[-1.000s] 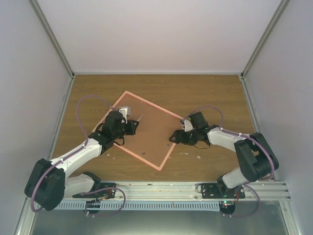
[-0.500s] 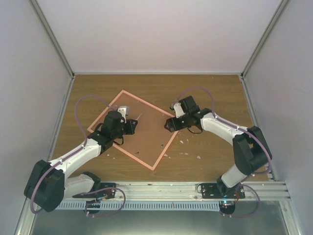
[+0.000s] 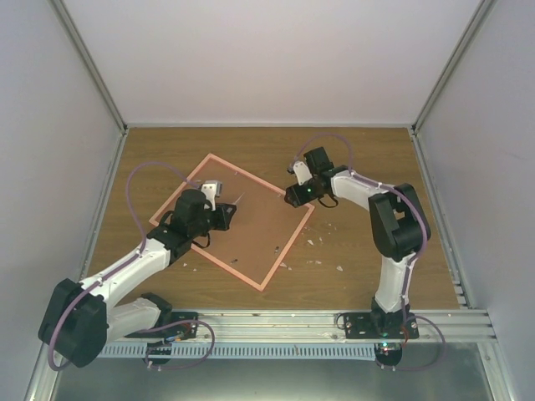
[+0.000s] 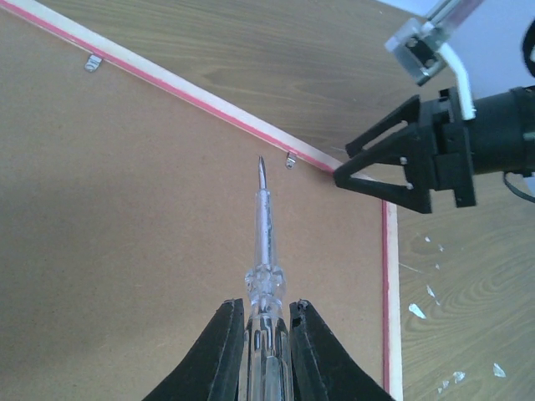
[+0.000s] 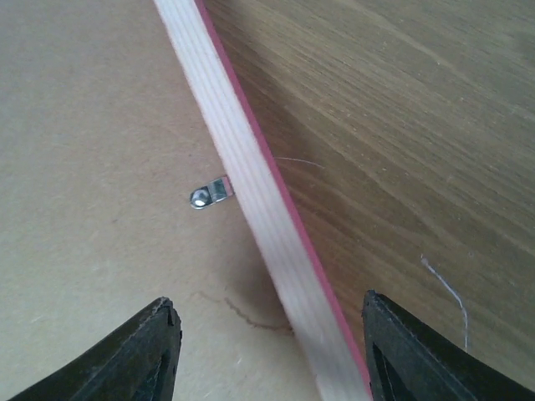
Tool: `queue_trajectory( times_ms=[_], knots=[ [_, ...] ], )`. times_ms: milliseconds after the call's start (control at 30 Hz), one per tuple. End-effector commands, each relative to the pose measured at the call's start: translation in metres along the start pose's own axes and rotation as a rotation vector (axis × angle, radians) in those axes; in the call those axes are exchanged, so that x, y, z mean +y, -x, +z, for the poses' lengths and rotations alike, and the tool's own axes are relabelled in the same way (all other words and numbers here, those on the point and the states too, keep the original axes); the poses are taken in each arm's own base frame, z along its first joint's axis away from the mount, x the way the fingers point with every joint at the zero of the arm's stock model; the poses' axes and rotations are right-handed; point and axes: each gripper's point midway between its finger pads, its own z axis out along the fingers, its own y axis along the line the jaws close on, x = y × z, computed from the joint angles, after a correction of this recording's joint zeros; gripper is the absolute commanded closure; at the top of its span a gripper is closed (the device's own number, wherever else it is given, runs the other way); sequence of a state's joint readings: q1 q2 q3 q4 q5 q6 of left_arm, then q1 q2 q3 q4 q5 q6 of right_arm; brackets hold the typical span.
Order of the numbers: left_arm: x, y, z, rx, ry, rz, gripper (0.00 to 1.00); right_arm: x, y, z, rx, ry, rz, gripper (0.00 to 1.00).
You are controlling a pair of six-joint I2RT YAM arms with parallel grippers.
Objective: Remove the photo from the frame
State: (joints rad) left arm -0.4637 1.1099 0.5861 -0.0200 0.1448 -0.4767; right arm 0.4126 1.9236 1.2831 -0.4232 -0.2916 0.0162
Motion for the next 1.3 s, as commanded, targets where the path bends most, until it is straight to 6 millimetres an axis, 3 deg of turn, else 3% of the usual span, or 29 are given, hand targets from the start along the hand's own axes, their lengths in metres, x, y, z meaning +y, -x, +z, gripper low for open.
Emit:
queue_trajectory(
  times_ms=[0, 267, 567, 833, 1033, 1267],
  knots=[
    [-0.009, 0.009, -0.001, -0.022, -0.045, 0.03, 1.0, -0.005, 0.006, 0.016, -0.001, 0.039, -0.038, 0.41],
    [-0.013, 0.006, 0.004, 0.003, -0.068, 0.031, 1.0, -0.012, 0.008, 0.035, 0.01, 0.063, -0.034, 0.55],
    [-0.016, 0.0, 0.009, 0.035, -0.095, 0.032, 1.0, -0.016, -0.009, 0.041, 0.034, 0.068, 0.02, 0.75],
    [-0.026, -0.007, 0.021, 0.08, -0.15, 0.022, 1.0, -0.02, -0.034, 0.029, 0.033, 0.007, 0.147, 0.86],
    [-0.036, -0.012, 0.029, 0.11, -0.177, 0.038, 1.0, -0.022, -0.051, 0.009, 0.004, -0.048, 0.298, 0.91],
    [-0.054, -0.026, 0.043, 0.158, -0.235, 0.057, 1.0, -0.001, -0.072, -0.009, -0.03, -0.017, 0.407, 0.91]
  ],
)
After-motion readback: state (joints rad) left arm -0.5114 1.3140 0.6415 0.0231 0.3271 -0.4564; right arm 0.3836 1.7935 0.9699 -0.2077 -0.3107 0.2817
